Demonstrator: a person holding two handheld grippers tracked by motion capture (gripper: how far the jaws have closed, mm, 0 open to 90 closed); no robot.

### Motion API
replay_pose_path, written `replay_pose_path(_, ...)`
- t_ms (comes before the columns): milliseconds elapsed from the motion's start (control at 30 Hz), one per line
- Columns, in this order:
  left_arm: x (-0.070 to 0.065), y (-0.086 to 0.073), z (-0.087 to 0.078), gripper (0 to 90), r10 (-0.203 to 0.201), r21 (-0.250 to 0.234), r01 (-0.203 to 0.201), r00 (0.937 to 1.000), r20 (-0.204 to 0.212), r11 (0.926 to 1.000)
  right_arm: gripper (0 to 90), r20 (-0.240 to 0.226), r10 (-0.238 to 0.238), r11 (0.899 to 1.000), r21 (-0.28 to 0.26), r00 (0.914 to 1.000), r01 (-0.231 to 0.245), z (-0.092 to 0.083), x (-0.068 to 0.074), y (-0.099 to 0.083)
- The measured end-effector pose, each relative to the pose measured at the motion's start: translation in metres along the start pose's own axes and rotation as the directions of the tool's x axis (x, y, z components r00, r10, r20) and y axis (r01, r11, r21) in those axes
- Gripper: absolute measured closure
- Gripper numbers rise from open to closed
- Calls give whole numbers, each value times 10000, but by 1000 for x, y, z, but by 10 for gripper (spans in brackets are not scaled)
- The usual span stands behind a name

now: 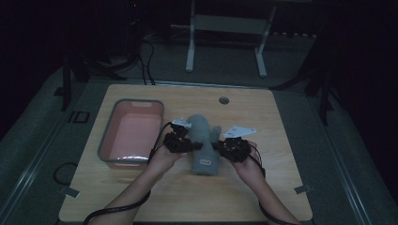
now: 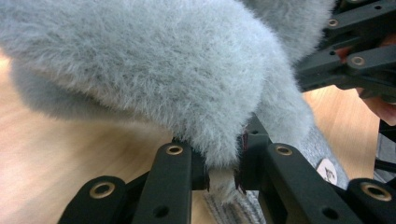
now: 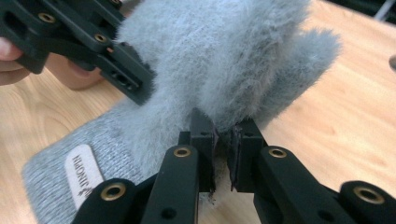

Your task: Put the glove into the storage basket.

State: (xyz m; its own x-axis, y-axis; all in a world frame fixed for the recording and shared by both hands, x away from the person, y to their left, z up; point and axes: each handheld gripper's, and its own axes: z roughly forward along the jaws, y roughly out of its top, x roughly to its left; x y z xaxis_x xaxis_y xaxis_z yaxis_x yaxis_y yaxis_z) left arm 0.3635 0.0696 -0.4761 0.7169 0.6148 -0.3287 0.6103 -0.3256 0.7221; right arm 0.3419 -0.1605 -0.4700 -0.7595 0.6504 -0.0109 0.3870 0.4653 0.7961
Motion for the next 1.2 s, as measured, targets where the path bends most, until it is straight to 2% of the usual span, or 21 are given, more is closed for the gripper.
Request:
replay_pose_path(200,2,16,-32,790,316,-149,-321,9988,-362,9994,825,-110,-180,9988,-462,9998,175,-3,8,28)
replay_pose_path(367,9,28,-62,791,454,-131,-464,9966,-688,9988,825,-205,-415,9962,-769,9989,398,0,18,56)
replay_pose_path(500,16,34,-84,790,693,-3,-698,9908,-1164,9976,825,-175,-695,9932,-948,9974,676,7,30,76)
replay_pose_path(700,35,38,-121,791,427,-5,-433,9868,-1561,9991,825,-457,-982,9891,-1144,9941,924,23,47,111)
replay_pose_path(867,52,36,-151,791,218,-40,-232,9763,-2155,9997,825,-714,-1232,9859,-1228,9898,1139,43,63,139)
replay_pose_path(1000,69,32,-172,790,3,166,41,9671,-2543,9999,825,-1130,-1247,9864,-1210,9857,1109,63,76,159)
replay_pose_path(1100,89,21,-182,790,-475,165,533,9672,-2495,9984,825,-1349,-1280,9869,-1149,9826,1128,82,87,167)
replay_pose_path(1133,95,17,-182,789,-710,158,775,9652,-2517,9969,825,-1484,-1284,9884,-1005,9806,1142,97,93,168)
replay_pose_path(1167,102,11,-182,789,-818,252,911,9642,-2523,9955,825,-1484,-1284,9884,-1005,9806,1142,97,93,168)
replay_pose_path(1200,108,6,-180,789,-901,332,1020,9620,-2578,9942,825,-1539,-1345,9889,-844,9789,1226,105,96,168)
